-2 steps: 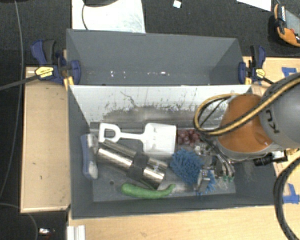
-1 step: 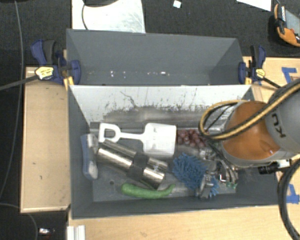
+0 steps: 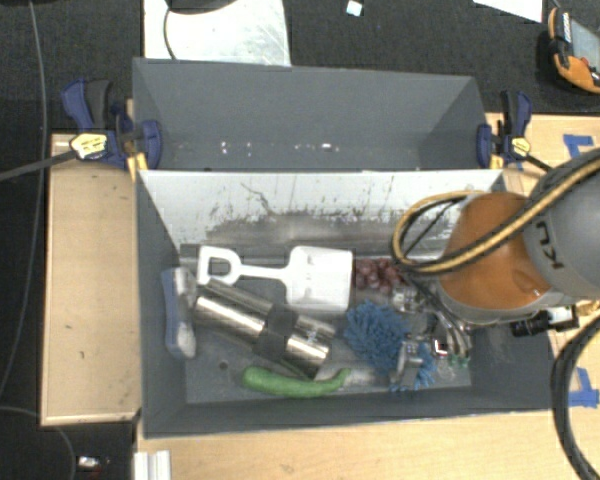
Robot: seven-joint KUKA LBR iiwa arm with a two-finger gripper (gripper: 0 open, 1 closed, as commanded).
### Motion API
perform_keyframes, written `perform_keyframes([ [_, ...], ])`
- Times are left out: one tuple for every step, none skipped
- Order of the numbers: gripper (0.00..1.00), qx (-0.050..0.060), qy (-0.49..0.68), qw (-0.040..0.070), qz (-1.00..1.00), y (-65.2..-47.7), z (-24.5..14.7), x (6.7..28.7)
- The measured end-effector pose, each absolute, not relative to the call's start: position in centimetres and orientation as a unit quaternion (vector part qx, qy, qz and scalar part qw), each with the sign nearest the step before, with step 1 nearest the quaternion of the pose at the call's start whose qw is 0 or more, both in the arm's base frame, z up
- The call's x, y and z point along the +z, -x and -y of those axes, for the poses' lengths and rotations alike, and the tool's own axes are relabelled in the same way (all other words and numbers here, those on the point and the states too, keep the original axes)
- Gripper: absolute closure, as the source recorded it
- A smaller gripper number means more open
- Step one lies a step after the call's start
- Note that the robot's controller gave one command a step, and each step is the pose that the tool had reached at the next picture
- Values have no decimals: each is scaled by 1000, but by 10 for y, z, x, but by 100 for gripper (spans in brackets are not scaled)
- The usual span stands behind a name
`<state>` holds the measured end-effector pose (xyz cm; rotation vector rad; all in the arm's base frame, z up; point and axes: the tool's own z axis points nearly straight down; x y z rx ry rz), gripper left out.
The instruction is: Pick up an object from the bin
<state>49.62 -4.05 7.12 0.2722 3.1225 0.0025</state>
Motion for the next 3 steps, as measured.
perform_keyframes([
  [0,1,-196,3,-981,-481,-21,70],
  [100,0,-262,5,-965,-503,-4,70],
  [100,0,-262,5,-965,-503,-4,70],
])
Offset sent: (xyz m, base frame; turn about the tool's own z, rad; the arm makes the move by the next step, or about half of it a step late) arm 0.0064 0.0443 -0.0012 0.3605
